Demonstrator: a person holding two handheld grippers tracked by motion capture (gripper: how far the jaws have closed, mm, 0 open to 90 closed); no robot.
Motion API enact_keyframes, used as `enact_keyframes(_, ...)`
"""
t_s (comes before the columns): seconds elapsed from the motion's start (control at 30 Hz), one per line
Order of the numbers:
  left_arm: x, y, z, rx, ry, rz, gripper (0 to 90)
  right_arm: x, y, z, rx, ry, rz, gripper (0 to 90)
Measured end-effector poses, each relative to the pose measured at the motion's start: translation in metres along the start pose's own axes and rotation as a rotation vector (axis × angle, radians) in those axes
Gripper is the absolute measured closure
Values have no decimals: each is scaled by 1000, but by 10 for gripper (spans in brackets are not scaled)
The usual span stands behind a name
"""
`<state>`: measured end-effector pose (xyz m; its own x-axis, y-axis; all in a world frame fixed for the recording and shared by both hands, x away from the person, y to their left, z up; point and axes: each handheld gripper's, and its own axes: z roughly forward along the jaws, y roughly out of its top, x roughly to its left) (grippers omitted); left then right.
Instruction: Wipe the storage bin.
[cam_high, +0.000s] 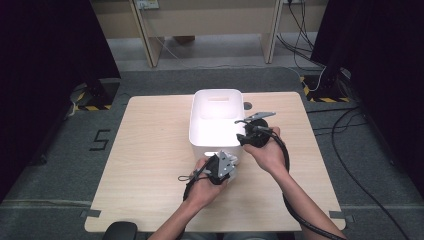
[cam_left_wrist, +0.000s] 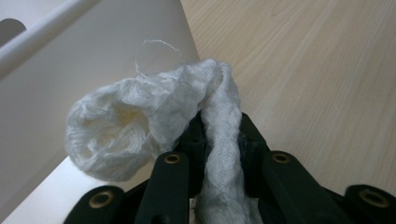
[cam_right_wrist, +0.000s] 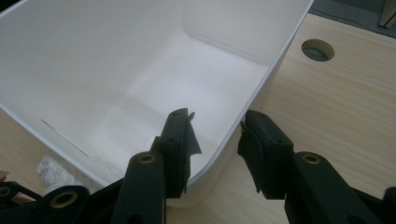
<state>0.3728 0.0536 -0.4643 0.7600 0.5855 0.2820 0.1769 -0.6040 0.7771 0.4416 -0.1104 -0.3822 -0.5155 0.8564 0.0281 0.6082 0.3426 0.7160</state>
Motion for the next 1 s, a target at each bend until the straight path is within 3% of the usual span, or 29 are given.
enact_keyframes(0.3,-6,-12,18,50,-22,3,773,0,0,0,-1,2,-2,622)
enact_keyframes(0.87,-7,-9,21,43,-25,-14,775,0,0,-1,-9,0,4,631)
enact_keyframes(1.0,-7,-5,18,34,-19,-35,775,0,0,-1,-9,0,7,633)
